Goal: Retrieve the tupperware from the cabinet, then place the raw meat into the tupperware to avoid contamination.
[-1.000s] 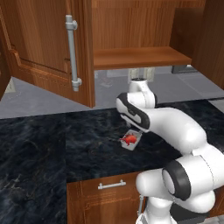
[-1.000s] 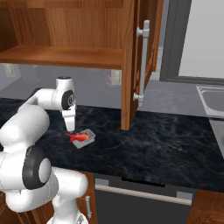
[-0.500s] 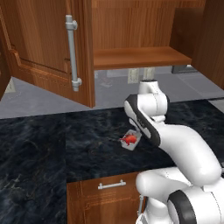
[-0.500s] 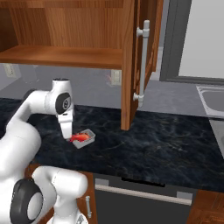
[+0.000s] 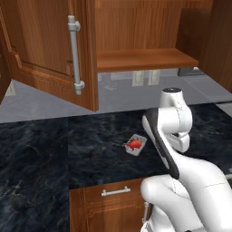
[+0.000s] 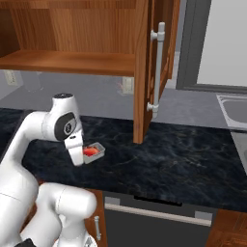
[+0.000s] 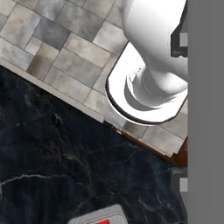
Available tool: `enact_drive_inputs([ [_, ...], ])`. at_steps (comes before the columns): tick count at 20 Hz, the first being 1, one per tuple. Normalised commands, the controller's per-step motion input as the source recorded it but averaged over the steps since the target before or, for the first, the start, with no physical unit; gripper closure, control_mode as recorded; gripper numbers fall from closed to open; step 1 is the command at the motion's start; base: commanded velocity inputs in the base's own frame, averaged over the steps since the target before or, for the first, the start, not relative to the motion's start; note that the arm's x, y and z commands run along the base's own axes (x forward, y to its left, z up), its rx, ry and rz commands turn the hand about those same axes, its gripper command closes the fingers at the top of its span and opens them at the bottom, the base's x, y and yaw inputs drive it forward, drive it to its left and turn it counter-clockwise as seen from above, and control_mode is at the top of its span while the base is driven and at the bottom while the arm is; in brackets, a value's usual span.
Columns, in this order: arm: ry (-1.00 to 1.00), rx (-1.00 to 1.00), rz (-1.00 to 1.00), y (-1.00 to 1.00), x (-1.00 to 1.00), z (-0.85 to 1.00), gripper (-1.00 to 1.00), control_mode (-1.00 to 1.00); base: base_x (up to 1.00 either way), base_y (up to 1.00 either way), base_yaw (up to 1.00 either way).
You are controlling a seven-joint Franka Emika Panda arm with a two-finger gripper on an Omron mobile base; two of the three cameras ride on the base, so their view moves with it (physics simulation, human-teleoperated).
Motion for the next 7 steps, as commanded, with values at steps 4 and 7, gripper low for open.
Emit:
enact_drive_inputs([
  [4, -0.11, -0.06, 0.05, -0.41, -0.01, 0.01, -1.0, -1.0, 0.0, 0.0, 0.0],
  [7, -0.11, -0.11, 0.03, -0.46, 0.0, 0.0, -1.0, -1.0, 0.0, 0.0, 0.0],
])
